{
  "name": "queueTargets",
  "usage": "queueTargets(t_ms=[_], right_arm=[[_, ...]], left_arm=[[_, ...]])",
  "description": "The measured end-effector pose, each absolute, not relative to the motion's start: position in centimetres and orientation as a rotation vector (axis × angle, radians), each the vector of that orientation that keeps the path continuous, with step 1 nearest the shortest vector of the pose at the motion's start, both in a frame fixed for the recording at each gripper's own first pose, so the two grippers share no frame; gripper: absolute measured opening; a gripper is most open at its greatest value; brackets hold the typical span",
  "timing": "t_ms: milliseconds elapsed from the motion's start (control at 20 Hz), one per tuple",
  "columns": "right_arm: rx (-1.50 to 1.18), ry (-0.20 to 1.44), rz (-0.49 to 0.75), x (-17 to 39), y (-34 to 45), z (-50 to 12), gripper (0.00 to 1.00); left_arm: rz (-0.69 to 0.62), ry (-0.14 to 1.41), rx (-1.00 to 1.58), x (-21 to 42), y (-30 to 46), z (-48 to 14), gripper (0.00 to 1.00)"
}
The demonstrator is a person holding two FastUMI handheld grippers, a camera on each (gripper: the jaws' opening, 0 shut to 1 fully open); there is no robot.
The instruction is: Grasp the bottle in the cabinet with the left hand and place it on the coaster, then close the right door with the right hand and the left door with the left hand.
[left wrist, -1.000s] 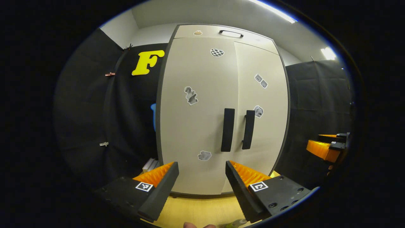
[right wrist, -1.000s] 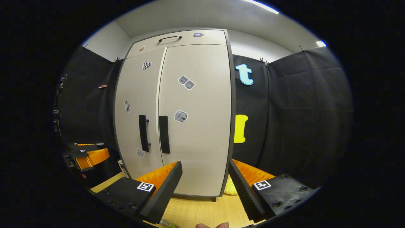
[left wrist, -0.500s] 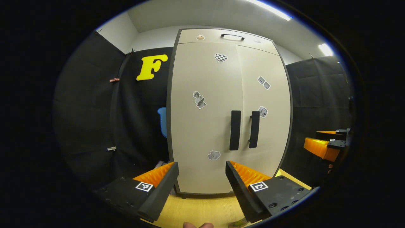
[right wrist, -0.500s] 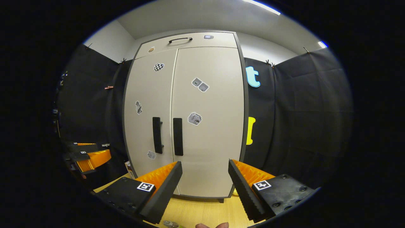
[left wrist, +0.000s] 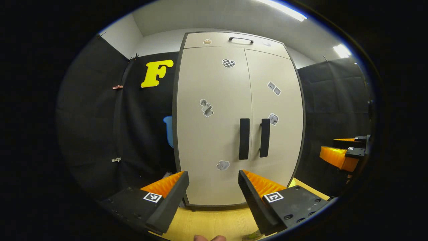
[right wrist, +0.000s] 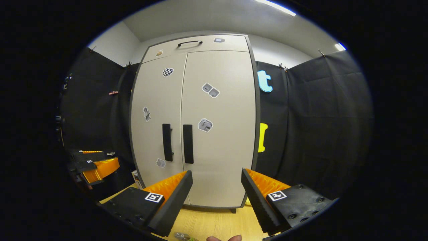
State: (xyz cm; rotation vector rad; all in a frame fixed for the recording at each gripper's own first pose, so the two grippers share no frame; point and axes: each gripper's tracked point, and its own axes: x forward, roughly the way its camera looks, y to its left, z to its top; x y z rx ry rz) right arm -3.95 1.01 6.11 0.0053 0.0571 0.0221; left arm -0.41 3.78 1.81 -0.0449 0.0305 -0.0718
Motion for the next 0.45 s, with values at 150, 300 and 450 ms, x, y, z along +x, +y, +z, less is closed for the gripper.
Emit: queueTargets(t_ms=[150,300,450], right_arm=[[0.008,0.065,0.018,-4.17,0.54,5.86,0.97],[0.019,0.067,0.016,-4.10,0.21,5.83,0.97],[0.014,0.067,0.018,-4.24,-0.10,5.82,0.97]], left_arm=[[-0.080,0.031,-0.034,-0.44,3.29,1.86,0.95],[-0.082,0.029,-0.025,-0.48,2.94,1.91,0.95],[-0.084,0.025,-0.024,-0.71,2.73,2.13,0.95]])
